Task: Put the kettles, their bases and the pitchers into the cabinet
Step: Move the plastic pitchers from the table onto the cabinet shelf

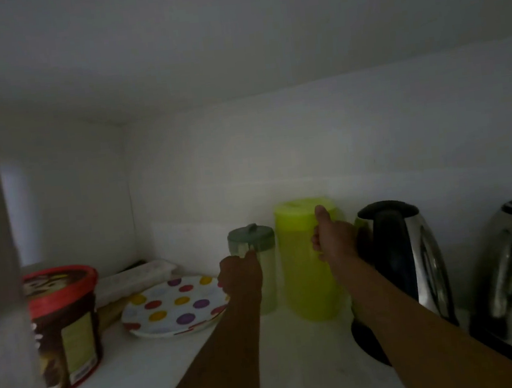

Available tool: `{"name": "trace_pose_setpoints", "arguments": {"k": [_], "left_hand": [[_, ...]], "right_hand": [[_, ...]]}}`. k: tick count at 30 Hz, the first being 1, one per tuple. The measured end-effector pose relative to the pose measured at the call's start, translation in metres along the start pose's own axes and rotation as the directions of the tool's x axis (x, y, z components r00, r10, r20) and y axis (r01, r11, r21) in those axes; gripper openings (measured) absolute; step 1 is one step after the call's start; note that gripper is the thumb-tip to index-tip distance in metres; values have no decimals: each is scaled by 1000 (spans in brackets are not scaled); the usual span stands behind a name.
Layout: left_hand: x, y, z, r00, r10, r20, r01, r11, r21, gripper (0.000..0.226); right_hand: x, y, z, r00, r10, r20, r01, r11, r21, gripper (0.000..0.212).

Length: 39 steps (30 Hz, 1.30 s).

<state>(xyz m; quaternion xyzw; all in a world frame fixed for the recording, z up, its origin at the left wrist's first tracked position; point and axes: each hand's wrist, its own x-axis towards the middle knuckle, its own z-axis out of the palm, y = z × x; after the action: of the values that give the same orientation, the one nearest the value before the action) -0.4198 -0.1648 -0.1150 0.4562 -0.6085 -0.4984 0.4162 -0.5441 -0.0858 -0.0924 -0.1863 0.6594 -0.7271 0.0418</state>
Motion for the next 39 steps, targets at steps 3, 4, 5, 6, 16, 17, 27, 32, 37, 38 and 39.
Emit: {"name": "trace_pose_setpoints", "arguments": {"k": [3, 4, 5, 6, 16, 17, 27, 32, 37, 38, 39], "left_hand": [[8, 1, 10, 999, 28, -19, -28, 1000, 3, 51], [9, 2, 12, 999, 30, -20, -30, 1000, -4, 52], [10, 3, 14, 999, 37, -22, -37, 999, -8, 53], [11, 3, 16, 999, 43, -24, -43, 999, -1, 53], [-5, 6, -3, 995, 84, -50, -80, 993, 84, 57], [-9, 7, -8, 994, 96, -52, -91, 992, 87, 57], [-83, 21, -52, 988, 150, 36, -154, 980, 127, 54], [-142, 27, -86, 961, 179, 210, -217, 961, 172, 50], [-208, 10, -141, 946, 186, 266, -243, 950, 198, 39], [-222, 5, -153, 944, 191, 270, -245, 952, 183, 38], [-235, 0, -165, 942, 190, 275, -245, 953, 179, 39]], "right_hand": [[7, -1, -3, 1000, 22, 13, -22, 1000, -6, 60], [8, -1, -2, 1000, 27, 11, -26, 1000, -7, 59], [8, -1, 0, 1000, 28, 4, -28, 1000, -10, 58], [9, -1, 2, 1000, 29, -5, -29, 999, -20, 57], [-15, -13, 0, 1000, -8, -11, 5, 964, -267, 73], [-21, -16, -1, 1000, -17, -11, 12, 952, -306, 72], [-112, -52, -37, 999, -43, 33, 53, 890, -453, 66], [-179, -62, -72, 996, -91, -22, 68, 867, -493, 64], [-280, -60, -103, 990, -55, -131, -27, 835, -550, 56], [-300, -59, -108, 991, -49, -127, -32, 824, -565, 56], [-319, -59, -111, 992, -40, -117, -36, 814, -580, 56]]}}
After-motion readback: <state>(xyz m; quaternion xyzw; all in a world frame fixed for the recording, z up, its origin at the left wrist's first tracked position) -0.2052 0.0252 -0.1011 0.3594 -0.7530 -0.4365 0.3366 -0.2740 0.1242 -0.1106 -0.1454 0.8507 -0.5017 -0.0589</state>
